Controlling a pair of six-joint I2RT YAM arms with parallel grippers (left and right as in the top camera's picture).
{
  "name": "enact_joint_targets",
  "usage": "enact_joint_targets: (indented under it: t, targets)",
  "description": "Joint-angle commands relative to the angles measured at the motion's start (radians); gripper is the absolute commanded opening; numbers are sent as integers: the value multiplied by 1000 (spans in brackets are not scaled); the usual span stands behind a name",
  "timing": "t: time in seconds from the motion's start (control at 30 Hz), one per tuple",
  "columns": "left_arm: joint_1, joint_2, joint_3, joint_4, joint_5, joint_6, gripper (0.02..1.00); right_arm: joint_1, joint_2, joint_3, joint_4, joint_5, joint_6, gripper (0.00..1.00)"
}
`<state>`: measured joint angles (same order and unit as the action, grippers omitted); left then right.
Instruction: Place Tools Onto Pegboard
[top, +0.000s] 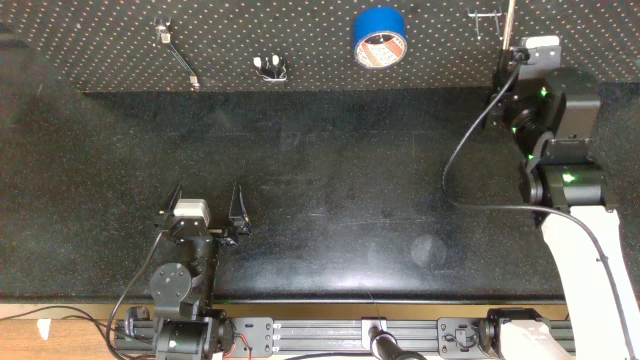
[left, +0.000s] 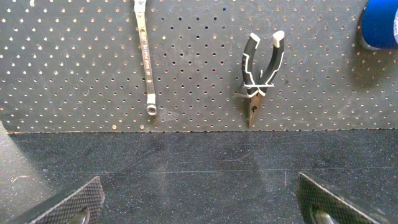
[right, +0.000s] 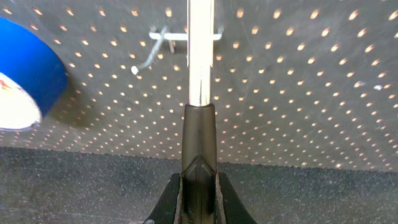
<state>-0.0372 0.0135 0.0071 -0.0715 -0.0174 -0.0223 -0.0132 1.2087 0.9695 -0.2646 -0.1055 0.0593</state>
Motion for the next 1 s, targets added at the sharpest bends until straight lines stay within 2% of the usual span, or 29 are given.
enact_joint_targets:
  t: [0.03, 0.83, 0.87, 0.9, 0.93, 1.0]
  targets:
    - [4, -10, -2, -8, 4, 16, 996, 30, 42, 1, 5, 19, 19, 73]
    - [4, -10, -2, -7, 4, 16, 996, 37, 131, 1, -93, 16, 19, 77]
    - [4, -10, -2, -8, 4, 16, 996, 37, 132, 1, -93, 16, 19, 119]
    - [4, -10, -2, -8, 4, 16, 996, 37, 132, 1, -93, 16, 19, 220]
    - [4, -10, -2, -8, 4, 16, 996, 37, 132, 1, -93, 16, 19, 397]
    - [4, -10, -2, -8, 4, 16, 996, 37, 132, 1, -92, 16, 19, 489]
